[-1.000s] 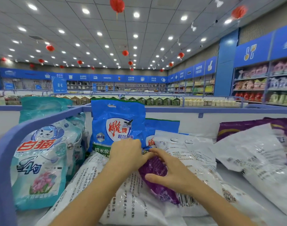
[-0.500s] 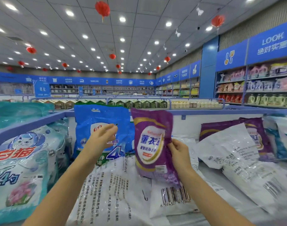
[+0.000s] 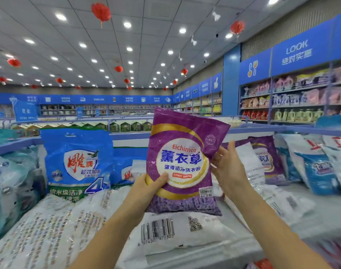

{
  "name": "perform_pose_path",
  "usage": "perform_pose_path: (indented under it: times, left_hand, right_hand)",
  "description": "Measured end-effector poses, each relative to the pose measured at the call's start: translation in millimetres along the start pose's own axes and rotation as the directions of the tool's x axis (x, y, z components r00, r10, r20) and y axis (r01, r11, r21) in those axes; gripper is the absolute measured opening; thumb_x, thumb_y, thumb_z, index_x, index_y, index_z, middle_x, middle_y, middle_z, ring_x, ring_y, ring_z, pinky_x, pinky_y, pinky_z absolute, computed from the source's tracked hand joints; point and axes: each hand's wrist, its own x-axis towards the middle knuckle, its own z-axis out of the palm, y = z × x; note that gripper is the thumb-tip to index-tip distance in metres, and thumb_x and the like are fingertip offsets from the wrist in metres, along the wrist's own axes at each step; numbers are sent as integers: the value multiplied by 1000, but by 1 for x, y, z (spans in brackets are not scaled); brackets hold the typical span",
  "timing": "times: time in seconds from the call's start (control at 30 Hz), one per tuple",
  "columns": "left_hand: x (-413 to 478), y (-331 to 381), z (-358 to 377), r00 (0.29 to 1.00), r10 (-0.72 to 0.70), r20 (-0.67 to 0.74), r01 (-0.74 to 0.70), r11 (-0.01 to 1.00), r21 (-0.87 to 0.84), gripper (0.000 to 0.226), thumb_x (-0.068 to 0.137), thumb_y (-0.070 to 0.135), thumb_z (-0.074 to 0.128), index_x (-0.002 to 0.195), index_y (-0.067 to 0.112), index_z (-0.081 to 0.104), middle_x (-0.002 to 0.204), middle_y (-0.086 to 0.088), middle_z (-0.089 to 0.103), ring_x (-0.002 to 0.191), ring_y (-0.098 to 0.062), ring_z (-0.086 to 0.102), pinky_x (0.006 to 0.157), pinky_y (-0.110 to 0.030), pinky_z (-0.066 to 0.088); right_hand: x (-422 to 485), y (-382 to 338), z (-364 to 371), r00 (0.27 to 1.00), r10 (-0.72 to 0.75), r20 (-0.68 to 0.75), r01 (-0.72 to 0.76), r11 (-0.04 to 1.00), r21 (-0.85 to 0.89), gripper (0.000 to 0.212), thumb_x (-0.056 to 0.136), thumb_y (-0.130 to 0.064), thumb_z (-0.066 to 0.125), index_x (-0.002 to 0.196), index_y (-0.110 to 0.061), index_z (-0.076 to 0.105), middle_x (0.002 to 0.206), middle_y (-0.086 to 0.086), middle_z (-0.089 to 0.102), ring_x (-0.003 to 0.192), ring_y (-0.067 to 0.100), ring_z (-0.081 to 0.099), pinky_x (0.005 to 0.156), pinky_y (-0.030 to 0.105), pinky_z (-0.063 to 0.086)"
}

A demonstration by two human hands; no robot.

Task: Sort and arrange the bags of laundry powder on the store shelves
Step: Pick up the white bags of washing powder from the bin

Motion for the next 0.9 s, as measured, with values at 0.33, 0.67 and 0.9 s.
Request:
perform_pose_path:
  times: [0.33, 0.67, 0.9]
  left_hand:
    - [-1, -39, 151, 985, 165, -42, -154, 970, 189, 16, 78, 29, 73, 91, 31, 64, 76, 21, 73, 72, -1, 70, 53, -10, 51]
    - [3, -58, 268, 966, 241, -97, -222, 959, 179, 15, 80, 22, 72, 91, 30, 65, 76, 21, 73, 72, 2, 70, 56, -6, 49]
    - [26, -61, 313, 976, 214, -31, -206, 965, 162, 24, 70, 35, 73, 92, 29, 66, 80, 16, 75, 75, -4, 72, 58, -9, 51]
  right_hand:
    - [15, -93, -150, 982, -185, 26, 180, 899, -399, 17, 93, -9, 55, 82, -13, 67, 65, -6, 72, 57, 6, 66, 50, 19, 51]
    - [43, -135, -254, 987, -151, 54, 159, 867, -472, 21, 97, -24, 51, 83, -18, 65, 64, -12, 71, 55, 0, 64, 48, 15, 47]
    - [80, -157, -289, 990, -142, -9, 120, 869, -480, 31, 98, -26, 49, 72, -15, 63, 56, -9, 68, 50, 3, 63, 49, 19, 51]
